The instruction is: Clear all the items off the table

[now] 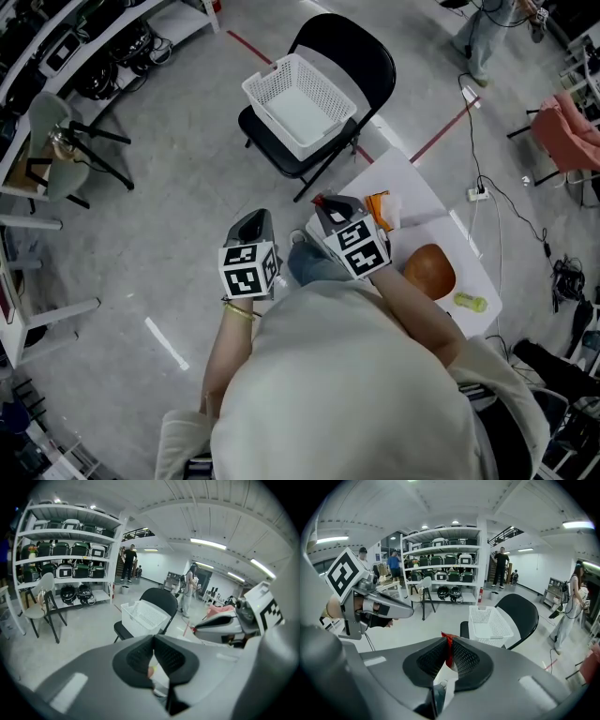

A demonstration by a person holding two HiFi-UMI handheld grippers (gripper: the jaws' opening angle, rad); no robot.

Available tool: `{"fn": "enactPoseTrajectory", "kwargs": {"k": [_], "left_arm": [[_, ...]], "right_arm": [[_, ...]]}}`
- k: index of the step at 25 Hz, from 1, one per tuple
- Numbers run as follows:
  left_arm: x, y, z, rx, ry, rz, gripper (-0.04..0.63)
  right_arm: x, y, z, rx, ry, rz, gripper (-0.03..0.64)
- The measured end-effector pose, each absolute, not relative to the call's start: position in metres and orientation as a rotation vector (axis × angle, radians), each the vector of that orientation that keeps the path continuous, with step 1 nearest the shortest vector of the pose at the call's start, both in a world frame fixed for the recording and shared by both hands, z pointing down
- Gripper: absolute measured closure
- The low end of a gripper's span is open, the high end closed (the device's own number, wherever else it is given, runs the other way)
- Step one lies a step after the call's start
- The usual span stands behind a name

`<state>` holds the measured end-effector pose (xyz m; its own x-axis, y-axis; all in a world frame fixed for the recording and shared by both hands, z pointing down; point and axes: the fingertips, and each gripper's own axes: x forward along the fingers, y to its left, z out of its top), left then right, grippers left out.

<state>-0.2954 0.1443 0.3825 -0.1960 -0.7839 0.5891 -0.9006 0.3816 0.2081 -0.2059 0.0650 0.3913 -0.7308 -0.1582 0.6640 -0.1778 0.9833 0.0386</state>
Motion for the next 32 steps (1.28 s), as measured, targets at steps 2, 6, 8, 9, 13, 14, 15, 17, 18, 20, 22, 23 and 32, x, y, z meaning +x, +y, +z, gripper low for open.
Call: {"fn": "enactPoseTrajectory", "kwargs": {"k": [2, 6, 8, 9, 13, 14, 15, 17, 18, 20, 22, 23, 32], "left_arm": [[-0.305, 0.131, 0.383, 1.439, -2.018, 0.244, 0.586], [-0.322, 0.108, 0.380, 1.435, -2.011, 0.242, 0.586], [-0.330, 0.096, 0.380, 1.438, -2.009, 0.242, 0.586], [-0.334, 0.090, 0.380, 1.440, -2.009, 0.243, 0.585], [-0.349, 0.069, 0.378, 1.442, -2.010, 0.242, 0.586], [-0.352, 0.064, 0.378, 1.442, -2.011, 0.241, 0.585], [-0.356, 0.059, 0.378, 1.442, -2.012, 0.240, 0.585], [-0.363, 0.050, 0.378, 1.443, -2.012, 0.241, 0.586], [-0.368, 0.045, 0.378, 1.444, -2.011, 0.243, 0.586], [-0.376, 0.037, 0.379, 1.445, -2.010, 0.244, 0.585], [-0.384, 0.029, 0.380, 1.445, -2.011, 0.242, 0.586], [-0.387, 0.026, 0.380, 1.444, -2.012, 0.239, 0.584], [-0.401, 0.001, 0.387, 1.456, -1.981, 0.241, 0.585]], "right_arm": [[-0.215, 0.051, 0.391, 0.238, -2.404, 0.042, 0.582], [-0.232, 0.028, 0.388, 0.244, -2.407, 0.052, 0.583], [-0.240, 0.016, 0.388, 0.246, -2.401, 0.050, 0.583], [-0.244, 0.010, 0.388, 0.247, -2.402, 0.051, 0.582], [-0.260, -0.010, 0.389, 0.246, -2.408, 0.048, 0.583], [-0.263, -0.016, 0.388, 0.246, -2.407, 0.046, 0.583], [-0.267, -0.021, 0.387, 0.247, -2.406, 0.046, 0.583], [-0.275, -0.031, 0.386, 0.250, -2.410, 0.043, 0.583], [-0.279, -0.036, 0.386, 0.251, -2.413, 0.042, 0.583], [-0.289, -0.045, 0.387, 0.253, -2.416, 0.043, 0.582], [-0.296, -0.054, 0.388, 0.257, -2.414, 0.046, 0.582], [-0.298, -0.057, 0.388, 0.259, -2.413, 0.046, 0.583], [-0.309, -0.081, 0.395, 0.289, -2.394, 0.068, 0.583]]}}
